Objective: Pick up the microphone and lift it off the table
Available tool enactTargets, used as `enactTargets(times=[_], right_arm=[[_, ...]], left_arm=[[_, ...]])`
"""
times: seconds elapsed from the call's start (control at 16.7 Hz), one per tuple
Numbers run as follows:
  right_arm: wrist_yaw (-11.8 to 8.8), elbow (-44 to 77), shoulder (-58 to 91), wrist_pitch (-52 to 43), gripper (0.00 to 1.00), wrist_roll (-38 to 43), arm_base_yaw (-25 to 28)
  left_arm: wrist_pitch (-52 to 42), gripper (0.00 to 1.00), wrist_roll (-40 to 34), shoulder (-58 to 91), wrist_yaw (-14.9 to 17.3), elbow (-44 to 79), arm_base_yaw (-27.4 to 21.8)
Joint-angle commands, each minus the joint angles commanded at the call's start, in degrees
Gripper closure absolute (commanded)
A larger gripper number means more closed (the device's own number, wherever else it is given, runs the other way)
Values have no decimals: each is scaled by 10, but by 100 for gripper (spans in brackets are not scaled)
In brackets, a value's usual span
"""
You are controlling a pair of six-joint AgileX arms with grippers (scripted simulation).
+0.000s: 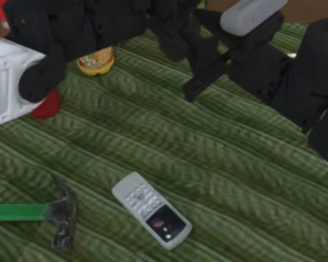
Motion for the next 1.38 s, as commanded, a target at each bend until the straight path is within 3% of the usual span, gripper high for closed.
enactTargets(times=[0.18,0.24,0.78,1.2,1.38], right_arm=[[0,0,0,0,2,0,0],[0,0,0,0,0,0,0],[3,-6,3,-1,0,-3,-3],[-18,-118,-135,-24,0,-2,-20],[-24,-141,-160,-28,0,-2,-22]], left_arm=[[0,100,0,0,0,0,0],[0,100,0,0,0,0,0],[-1,100,3,-4,-3,4,1],[-6,100,5,-41,63,-29,76],[-7,100,5,-48,77,-37,93]])
